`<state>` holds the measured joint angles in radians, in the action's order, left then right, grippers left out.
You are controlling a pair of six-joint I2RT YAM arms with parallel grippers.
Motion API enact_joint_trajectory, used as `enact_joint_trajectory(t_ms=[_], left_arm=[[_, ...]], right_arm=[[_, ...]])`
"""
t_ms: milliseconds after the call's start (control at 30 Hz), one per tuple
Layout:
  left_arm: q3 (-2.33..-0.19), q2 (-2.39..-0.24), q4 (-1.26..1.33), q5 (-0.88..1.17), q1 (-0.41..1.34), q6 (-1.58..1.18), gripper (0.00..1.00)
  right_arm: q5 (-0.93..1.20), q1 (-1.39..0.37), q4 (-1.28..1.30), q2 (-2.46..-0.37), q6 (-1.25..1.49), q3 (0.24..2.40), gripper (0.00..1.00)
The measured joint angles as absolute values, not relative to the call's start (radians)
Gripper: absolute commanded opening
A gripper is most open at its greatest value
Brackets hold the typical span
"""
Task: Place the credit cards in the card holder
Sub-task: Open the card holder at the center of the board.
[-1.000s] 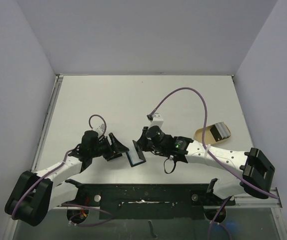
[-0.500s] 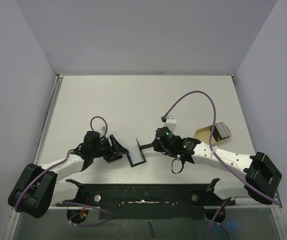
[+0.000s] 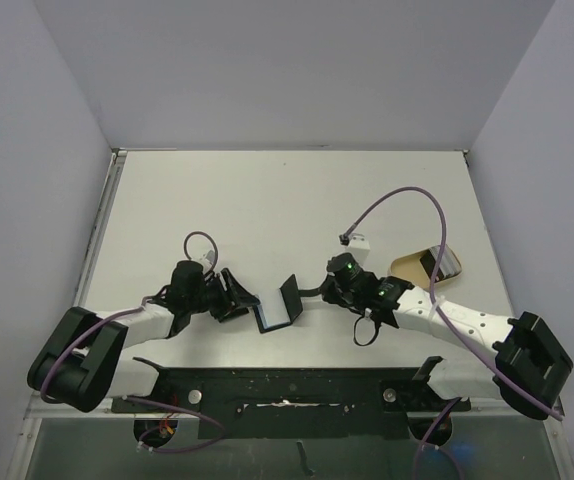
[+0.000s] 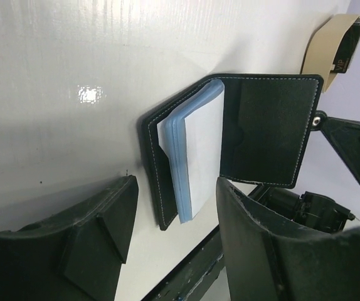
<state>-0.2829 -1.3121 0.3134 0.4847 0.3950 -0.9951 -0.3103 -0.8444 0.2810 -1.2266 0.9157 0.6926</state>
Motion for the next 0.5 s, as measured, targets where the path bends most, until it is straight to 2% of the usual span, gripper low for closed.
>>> enact_joint_trajectory(t_ms=[500], left_arm=[[-0.298,-1.409,0.419,0.520,0.395,-1.010,0.47]], right_arm=[[-0.295,-0.806,0.274,-1.250,0.910,0.648,0.00]])
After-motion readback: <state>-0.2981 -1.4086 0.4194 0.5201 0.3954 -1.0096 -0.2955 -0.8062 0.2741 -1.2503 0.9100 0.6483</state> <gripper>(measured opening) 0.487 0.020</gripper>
